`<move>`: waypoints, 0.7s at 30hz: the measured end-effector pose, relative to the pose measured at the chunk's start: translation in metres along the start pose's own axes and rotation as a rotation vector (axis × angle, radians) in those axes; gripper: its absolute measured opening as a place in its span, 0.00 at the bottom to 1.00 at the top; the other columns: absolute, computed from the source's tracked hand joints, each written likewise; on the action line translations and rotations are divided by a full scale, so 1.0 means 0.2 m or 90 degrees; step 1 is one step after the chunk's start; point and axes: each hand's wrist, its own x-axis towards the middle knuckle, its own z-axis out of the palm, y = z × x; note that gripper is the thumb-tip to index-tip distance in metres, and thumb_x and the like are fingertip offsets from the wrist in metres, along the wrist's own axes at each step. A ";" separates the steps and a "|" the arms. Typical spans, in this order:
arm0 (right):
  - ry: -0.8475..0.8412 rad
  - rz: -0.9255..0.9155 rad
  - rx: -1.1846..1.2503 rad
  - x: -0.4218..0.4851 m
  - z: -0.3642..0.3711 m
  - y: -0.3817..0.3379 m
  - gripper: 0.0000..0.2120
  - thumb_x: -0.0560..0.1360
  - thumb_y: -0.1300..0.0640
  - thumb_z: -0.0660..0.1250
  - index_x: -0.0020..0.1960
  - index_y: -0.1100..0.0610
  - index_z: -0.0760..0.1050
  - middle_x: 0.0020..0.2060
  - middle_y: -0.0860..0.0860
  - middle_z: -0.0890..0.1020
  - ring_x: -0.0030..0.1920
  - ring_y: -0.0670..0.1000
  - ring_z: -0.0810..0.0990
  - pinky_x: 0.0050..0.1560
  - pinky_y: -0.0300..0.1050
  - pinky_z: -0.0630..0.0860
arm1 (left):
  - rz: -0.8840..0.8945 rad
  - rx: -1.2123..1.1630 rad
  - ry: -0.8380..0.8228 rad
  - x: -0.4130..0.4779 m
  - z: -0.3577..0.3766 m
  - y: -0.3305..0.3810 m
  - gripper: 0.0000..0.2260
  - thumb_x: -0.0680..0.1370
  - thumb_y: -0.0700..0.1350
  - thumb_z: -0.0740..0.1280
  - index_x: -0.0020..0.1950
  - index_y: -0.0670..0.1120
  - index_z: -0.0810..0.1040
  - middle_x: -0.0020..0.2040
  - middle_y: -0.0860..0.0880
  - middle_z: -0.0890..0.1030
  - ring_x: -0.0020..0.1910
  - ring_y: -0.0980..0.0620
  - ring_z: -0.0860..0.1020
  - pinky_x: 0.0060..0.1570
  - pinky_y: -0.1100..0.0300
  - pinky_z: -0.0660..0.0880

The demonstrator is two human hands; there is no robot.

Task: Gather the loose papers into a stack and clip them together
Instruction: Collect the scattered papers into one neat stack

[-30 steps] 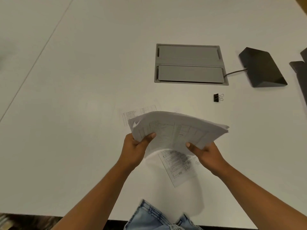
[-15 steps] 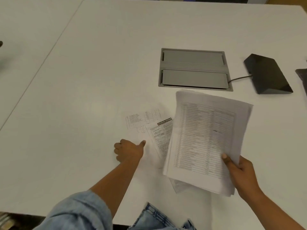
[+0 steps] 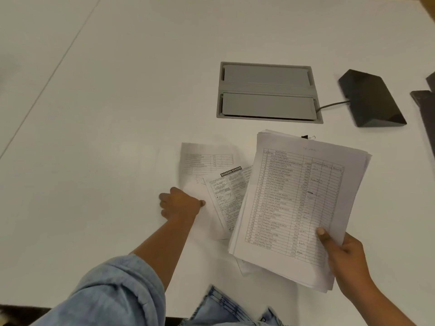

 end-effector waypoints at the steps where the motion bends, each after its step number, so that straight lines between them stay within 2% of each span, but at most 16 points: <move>1: -0.003 0.003 -0.002 0.00 0.00 0.00 0.05 0.77 0.56 0.68 0.50 0.50 0.81 0.40 0.40 0.87 0.43 0.41 0.85 0.44 0.40 0.77 | -0.028 0.001 0.012 -0.01 0.00 0.00 0.43 0.58 0.57 0.84 0.65 0.43 0.67 0.64 0.40 0.68 0.61 0.42 0.73 0.57 0.47 0.74; 4: -0.011 0.017 0.003 -0.01 0.01 0.02 0.05 0.78 0.57 0.68 0.52 0.52 0.81 0.40 0.40 0.87 0.42 0.40 0.86 0.43 0.39 0.77 | -0.027 -0.080 0.002 -0.02 0.01 -0.01 0.47 0.58 0.54 0.85 0.66 0.40 0.62 0.65 0.38 0.69 0.61 0.38 0.75 0.54 0.46 0.76; 7: -0.010 0.029 0.014 -0.02 0.02 0.04 0.06 0.78 0.58 0.68 0.54 0.54 0.81 0.42 0.43 0.88 0.42 0.40 0.86 0.43 0.39 0.77 | 0.023 -0.162 -0.018 -0.01 0.02 -0.04 0.41 0.61 0.49 0.85 0.64 0.40 0.65 0.61 0.38 0.77 0.57 0.37 0.80 0.46 0.50 0.76; 8: -0.008 0.033 0.017 -0.01 0.02 0.05 0.06 0.78 0.58 0.68 0.54 0.55 0.81 0.43 0.44 0.87 0.42 0.41 0.86 0.43 0.39 0.77 | 0.043 -0.179 -0.020 -0.01 0.03 -0.05 0.38 0.63 0.47 0.84 0.64 0.40 0.67 0.60 0.39 0.79 0.57 0.37 0.80 0.47 0.51 0.76; 11: 0.000 0.049 0.027 -0.01 0.01 0.06 0.05 0.78 0.58 0.68 0.50 0.53 0.82 0.41 0.44 0.88 0.42 0.43 0.86 0.44 0.42 0.77 | 0.102 -0.195 -0.035 -0.04 0.05 -0.07 0.31 0.69 0.45 0.79 0.68 0.40 0.71 0.64 0.41 0.79 0.61 0.38 0.79 0.57 0.49 0.77; 14: 0.007 0.072 0.029 0.01 -0.01 0.09 0.04 0.78 0.57 0.68 0.50 0.52 0.82 0.42 0.44 0.88 0.43 0.44 0.87 0.45 0.43 0.77 | 0.113 -0.230 -0.026 -0.11 0.08 -0.07 0.27 0.73 0.44 0.75 0.68 0.40 0.70 0.64 0.40 0.79 0.61 0.38 0.79 0.57 0.50 0.77; 17: 0.006 0.112 0.029 0.06 -0.02 0.16 0.10 0.78 0.57 0.68 0.58 0.56 0.81 0.48 0.50 0.87 0.48 0.51 0.85 0.51 0.47 0.78 | 0.116 -0.213 -0.022 -0.17 0.11 -0.02 0.31 0.72 0.46 0.76 0.70 0.40 0.67 0.66 0.41 0.76 0.64 0.39 0.77 0.59 0.46 0.77; 21: -0.001 0.161 -0.009 0.14 -0.01 0.27 0.18 0.79 0.58 0.67 0.67 0.61 0.75 0.52 0.52 0.83 0.48 0.49 0.81 0.53 0.47 0.74 | 0.112 -0.205 -0.017 -0.22 0.13 0.00 0.33 0.69 0.48 0.79 0.68 0.41 0.67 0.64 0.42 0.77 0.63 0.39 0.78 0.58 0.45 0.77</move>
